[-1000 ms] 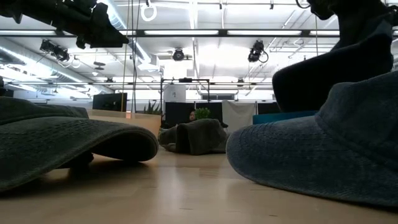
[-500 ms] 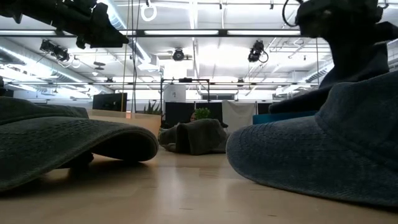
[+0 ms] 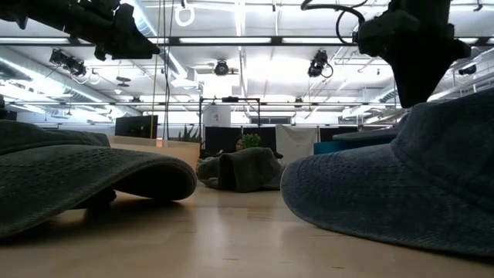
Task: Pick & Place hat
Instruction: Put the blue cap into the blue bin
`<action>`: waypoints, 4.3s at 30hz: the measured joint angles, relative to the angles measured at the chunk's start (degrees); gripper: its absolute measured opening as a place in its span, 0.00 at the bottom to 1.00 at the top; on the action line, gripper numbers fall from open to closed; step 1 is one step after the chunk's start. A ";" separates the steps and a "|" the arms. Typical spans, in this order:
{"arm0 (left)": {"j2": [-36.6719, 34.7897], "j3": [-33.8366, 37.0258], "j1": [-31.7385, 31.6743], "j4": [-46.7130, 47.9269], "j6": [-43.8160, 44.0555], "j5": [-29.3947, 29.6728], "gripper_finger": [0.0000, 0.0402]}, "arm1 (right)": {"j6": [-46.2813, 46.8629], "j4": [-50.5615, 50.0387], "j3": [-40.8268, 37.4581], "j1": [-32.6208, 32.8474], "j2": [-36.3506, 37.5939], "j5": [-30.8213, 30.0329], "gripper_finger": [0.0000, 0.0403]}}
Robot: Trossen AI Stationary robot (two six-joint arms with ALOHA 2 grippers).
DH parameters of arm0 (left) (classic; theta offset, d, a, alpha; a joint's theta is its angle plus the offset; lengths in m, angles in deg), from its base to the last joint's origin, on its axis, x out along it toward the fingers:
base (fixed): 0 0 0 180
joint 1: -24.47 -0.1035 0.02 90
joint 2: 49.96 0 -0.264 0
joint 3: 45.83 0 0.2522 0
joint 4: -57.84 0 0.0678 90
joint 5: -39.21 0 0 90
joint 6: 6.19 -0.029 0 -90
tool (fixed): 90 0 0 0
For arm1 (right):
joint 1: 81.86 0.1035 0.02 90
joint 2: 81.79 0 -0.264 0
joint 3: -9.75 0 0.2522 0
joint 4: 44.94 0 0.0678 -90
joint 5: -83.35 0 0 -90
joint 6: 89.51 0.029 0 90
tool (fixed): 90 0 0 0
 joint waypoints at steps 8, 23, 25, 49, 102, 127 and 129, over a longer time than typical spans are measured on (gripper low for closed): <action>0.00 -0.02 0.00 -0.02 0.00 -0.02 0.50 | -8.34 0.65 5.26 -1.26 0.11 0.78 0.37; 0.00 -0.02 -0.01 0.00 -0.02 -0.02 0.50 | -24.44 14.10 6.03 -0.19 0.11 2.64 0.32; 0.00 -0.02 -0.02 -0.01 0.00 -0.02 0.50 | -27.12 14.68 6.03 -0.15 0.11 2.68 0.32; 0.00 -0.02 0.26 -1.41 -1.65 -12.93 0.49 | -53.56 30.87 2.38 11.35 -12.08 19.45 0.32; 10.51 -0.04 15.26 -5.77 -0.04 -31.06 0.50 | -61.98 32.34 0.67 11.45 -16.77 8.81 0.19; 10.49 -0.04 15.26 -6.67 -0.02 -31.01 0.50 | -47.16 -1.32 7.25 9.92 -3.06 -4.19 0.01; 10.49 -0.04 15.26 -6.67 -0.04 -31.01 0.50 | -44.96 -1.81 3.74 9.11 -3.06 -4.15 0.01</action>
